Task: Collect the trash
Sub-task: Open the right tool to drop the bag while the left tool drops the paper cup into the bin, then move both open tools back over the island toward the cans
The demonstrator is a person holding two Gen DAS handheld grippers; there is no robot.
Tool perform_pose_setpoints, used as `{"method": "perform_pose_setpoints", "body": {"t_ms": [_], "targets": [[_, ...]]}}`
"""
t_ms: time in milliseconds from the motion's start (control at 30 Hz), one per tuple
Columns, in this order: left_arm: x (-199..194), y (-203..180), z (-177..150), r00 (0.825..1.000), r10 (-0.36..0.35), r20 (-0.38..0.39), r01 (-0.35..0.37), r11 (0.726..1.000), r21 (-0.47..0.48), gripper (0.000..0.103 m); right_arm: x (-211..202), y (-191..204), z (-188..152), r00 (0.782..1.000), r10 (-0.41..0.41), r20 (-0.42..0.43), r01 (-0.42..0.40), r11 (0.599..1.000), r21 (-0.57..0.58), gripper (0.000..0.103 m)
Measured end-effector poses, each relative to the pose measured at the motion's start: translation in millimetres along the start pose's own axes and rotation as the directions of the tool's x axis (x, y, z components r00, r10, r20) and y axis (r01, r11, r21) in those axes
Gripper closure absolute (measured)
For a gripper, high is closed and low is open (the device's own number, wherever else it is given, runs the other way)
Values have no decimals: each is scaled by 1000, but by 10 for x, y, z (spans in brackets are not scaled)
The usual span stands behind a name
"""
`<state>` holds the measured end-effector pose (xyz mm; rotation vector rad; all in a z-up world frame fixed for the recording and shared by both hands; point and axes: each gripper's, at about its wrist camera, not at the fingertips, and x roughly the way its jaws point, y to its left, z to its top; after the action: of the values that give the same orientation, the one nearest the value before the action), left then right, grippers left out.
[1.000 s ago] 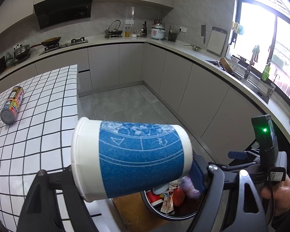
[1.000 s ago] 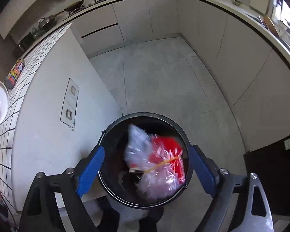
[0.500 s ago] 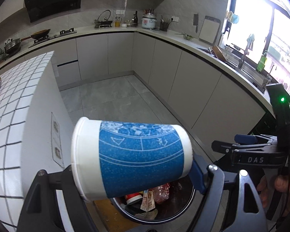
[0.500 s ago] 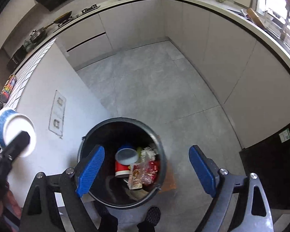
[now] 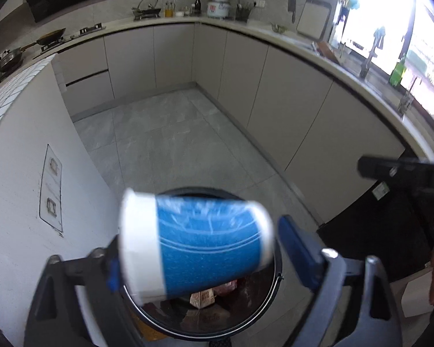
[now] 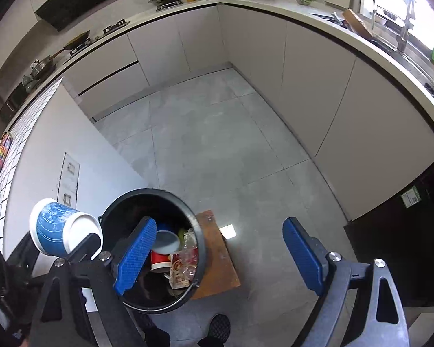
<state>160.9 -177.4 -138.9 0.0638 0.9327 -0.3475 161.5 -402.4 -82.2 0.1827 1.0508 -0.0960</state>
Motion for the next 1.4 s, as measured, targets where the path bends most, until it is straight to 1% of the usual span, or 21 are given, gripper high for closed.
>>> {"method": "perform_pose_setpoints", "body": {"t_ms": [100, 233, 367, 533, 633, 667, 733, 800, 867, 1000, 1067, 1133, 1167, 1233, 1300, 1400], "targets": [[4, -42, -15, 1000, 11, -16, -11, 1000, -4, 4, -39, -23, 41, 1000, -5, 7, 5, 1000, 2, 12], [-60, -42, 34, 1000, 22, -2, -22, 1000, -5, 3, -88, -15, 71, 1000, -4, 21, 4, 1000, 1, 12], [-183, 13, 110, 999, 27, 18, -27, 1000, -2, 3, -114, 13, 74, 1000, 2, 25, -2, 1000, 3, 12], [-450, 175, 234, 997, 35, 63, -34, 999, -10, 3, -137, 86, 109, 999, 15, 32, -16, 1000, 16, 12], [-643, 306, 293, 993, 57, 100, -56, 998, -16, 3, -154, 186, 163, 999, 37, 40, -38, 999, 28, 12], [-711, 352, 310, 992, 68, 108, -67, 998, -15, 1, -154, 223, 176, 998, 41, 43, -42, 999, 27, 12], [-809, 431, 330, 988, 87, 126, -85, 996, -18, 0, -157, 351, 202, 998, 49, 48, -50, 998, 22, 12], [-914, 523, 345, 986, 99, 134, -97, 995, -23, 0, -149, 470, 222, 997, 56, 49, -57, 998, 19, 8], [-1015, 611, 347, 984, 110, 141, -107, 994, -29, 0, -124, 618, 233, 996, 75, 38, -75, 997, 9, 6], [-1249, 884, 325, 973, 143, 180, -135, 989, -57, 0, -120, 914, 262, 994, 101, 32, -100, 995, -17, 2], [-1356, 1084, 306, 964, 178, 196, -164, 983, -82, 0, -127, 1075, 295, 992, 119, 31, -118, 993, -33, 1], [-1440, 1288, 286, 959, 194, 208, -175, 979, -103, 0, -125, 1287, 324, 990, 140, 25, -138, 989, -57, 0], [-1496, 1426, 266, 952, 215, 216, -192, 974, -124, 0, -121, 1363, 329, 987, 159, 21, -157, 986, -60, 0], [-1591, 1658, 207, 940, 248, 236, -212, 963, -168, 0, -95, 1554, 341, 970, 244, 11, -243, 969, -35, 0], [-1689, 1993, 119, 930, 279, 239, -222, 945, -238, 0, -123, 1712, 336, 952, 301, 47, -301, 954, -17, 0], [-1770, 2367, 5, 924, 311, 223, -244, 928, -282, 0, -136, 2095, 336, 956, 294, 25, -291, 954, -66, 0]]}}
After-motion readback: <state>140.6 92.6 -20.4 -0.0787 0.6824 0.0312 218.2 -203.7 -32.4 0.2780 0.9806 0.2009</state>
